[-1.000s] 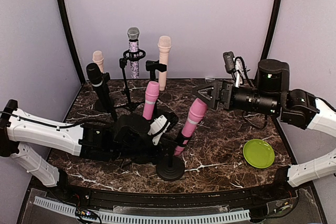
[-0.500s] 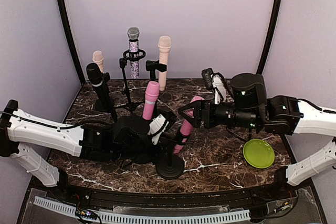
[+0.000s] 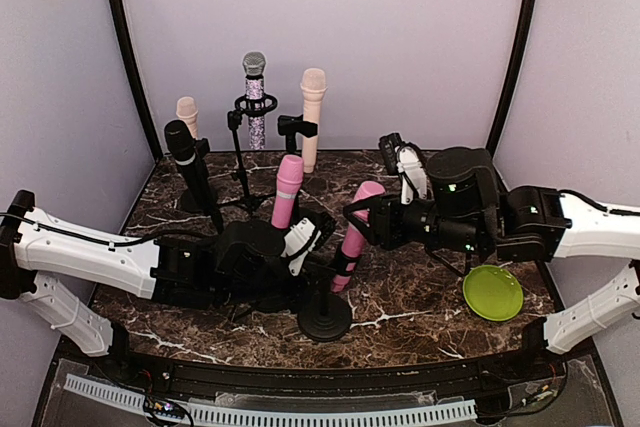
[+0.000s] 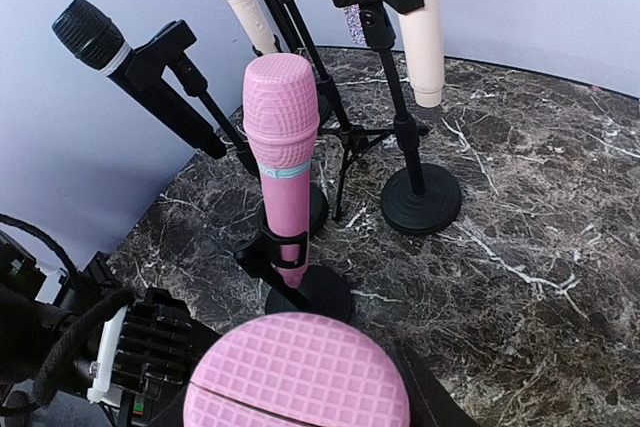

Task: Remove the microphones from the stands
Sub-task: Remove the microphone from the microphone stand.

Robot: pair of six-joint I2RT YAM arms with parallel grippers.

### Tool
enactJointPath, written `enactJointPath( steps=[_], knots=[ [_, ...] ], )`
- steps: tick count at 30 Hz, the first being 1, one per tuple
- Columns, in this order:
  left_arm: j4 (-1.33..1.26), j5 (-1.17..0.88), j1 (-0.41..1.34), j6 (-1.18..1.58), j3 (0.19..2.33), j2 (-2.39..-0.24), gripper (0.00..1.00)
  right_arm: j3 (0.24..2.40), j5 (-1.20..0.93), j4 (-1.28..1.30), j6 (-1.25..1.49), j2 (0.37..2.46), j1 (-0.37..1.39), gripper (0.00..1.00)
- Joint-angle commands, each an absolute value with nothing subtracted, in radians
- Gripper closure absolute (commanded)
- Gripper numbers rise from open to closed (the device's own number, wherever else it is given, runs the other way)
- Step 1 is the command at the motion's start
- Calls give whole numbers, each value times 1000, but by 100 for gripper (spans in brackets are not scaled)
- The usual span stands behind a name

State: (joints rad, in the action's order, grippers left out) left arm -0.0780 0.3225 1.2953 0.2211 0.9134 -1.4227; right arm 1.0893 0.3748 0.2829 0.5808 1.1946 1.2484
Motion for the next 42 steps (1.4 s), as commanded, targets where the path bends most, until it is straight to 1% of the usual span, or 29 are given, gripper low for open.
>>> enactJointPath(
  steps=[1,5,11,17,20,26,32,37,42],
  knots=[
    [-123,319,1298,237,893,-1396,100,1086,342,213,557,1166,1266,80],
    [-128,308,1298,244,880,-1388,100,1068,290,195,508,1143,1264,84],
    [-124,294,1299,247,876,-1387,100,1088,190,206,440,1161,1249,87],
    [-117,262,1299,253,870,-1384,100,1095,-35,185,396,1165,1193,87],
    [-108,258,1299,256,872,-1384,100,1113,-105,198,383,1172,1171,87],
    [-88,274,1299,257,887,-1389,100,1128,-73,213,404,1183,1153,84],
    [-60,335,1305,266,900,-1396,100,1151,-38,213,481,1214,1151,83],
    [-37,350,1314,266,916,-1414,100,1233,72,303,627,1263,1151,84],
    [-28,337,1317,256,930,-1433,100,1277,141,374,633,1290,1152,85]
  ],
)
